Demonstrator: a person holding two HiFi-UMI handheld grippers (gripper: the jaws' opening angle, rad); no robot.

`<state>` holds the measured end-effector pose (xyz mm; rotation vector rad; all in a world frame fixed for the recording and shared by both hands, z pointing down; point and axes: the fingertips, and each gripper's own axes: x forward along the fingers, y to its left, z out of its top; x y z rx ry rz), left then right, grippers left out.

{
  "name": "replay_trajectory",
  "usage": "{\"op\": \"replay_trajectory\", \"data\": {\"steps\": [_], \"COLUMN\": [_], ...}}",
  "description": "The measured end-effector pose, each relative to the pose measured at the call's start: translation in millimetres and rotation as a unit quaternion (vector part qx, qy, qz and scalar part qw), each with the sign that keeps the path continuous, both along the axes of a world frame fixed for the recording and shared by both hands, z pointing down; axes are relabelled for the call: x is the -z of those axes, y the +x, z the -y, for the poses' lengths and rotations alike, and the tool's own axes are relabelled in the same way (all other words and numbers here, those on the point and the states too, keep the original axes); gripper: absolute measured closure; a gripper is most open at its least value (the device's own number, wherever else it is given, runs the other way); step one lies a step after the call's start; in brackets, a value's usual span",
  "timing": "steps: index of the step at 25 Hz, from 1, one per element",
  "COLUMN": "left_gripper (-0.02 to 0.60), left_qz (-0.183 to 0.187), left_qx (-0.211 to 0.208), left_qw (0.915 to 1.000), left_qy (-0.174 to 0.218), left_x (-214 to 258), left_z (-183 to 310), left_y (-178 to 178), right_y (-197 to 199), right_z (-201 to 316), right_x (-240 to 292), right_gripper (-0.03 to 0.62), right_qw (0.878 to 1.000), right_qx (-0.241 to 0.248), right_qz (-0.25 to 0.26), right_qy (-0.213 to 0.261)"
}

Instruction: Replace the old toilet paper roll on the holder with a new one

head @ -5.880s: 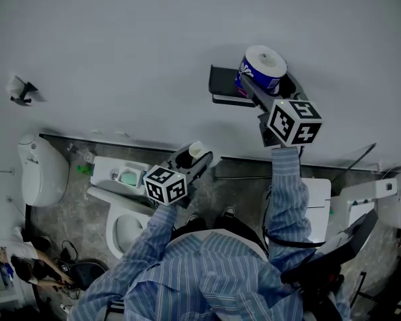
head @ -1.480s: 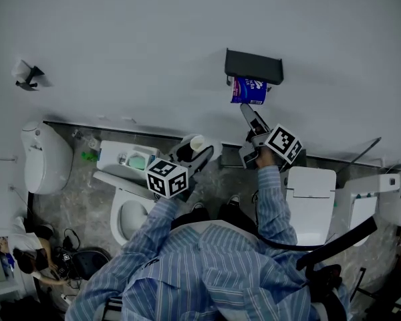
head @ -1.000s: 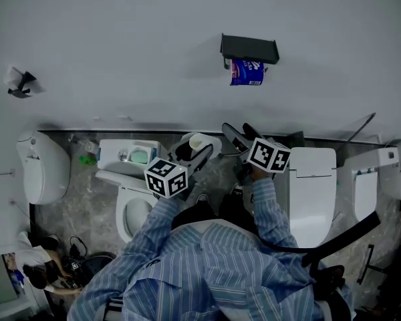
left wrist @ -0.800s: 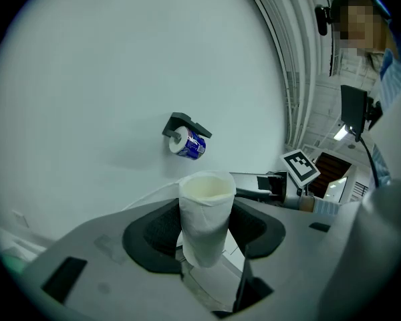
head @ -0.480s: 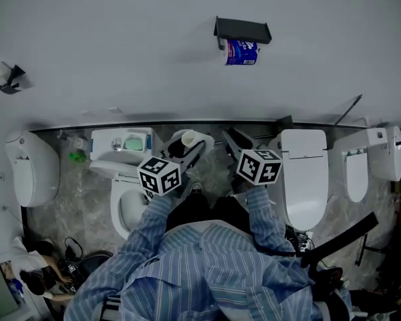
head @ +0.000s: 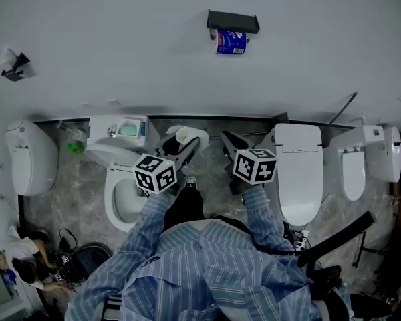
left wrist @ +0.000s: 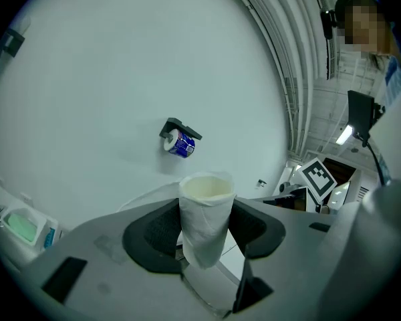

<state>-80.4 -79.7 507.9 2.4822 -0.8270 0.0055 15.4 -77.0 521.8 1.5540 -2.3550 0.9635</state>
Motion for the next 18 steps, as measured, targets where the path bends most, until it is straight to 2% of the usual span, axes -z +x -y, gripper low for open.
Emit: {"op": "replay_trajectory", "data": {"steps": [11,18], "left_gripper": [0.379,0.379], "left_qz": [0.009,0.019], "left_qx": [0.019,0.030], "left_qw": [0.9996,0.9988], "left_qy": [-0.019,-0.035], "left_x": [-15,-20], "left_z": [-147,-222], "left_y": [47,53], "right_y": [50,51], "right_z": [-143,-209], "right_x": [-24,-35], "right_gripper": [0.559,0.559], "right_qw": [0.999,0.998], "right_qx": [0.014,0.037], "right_qz": [0.012,0.021], "right_qy": [-0.026,-0.038]}}
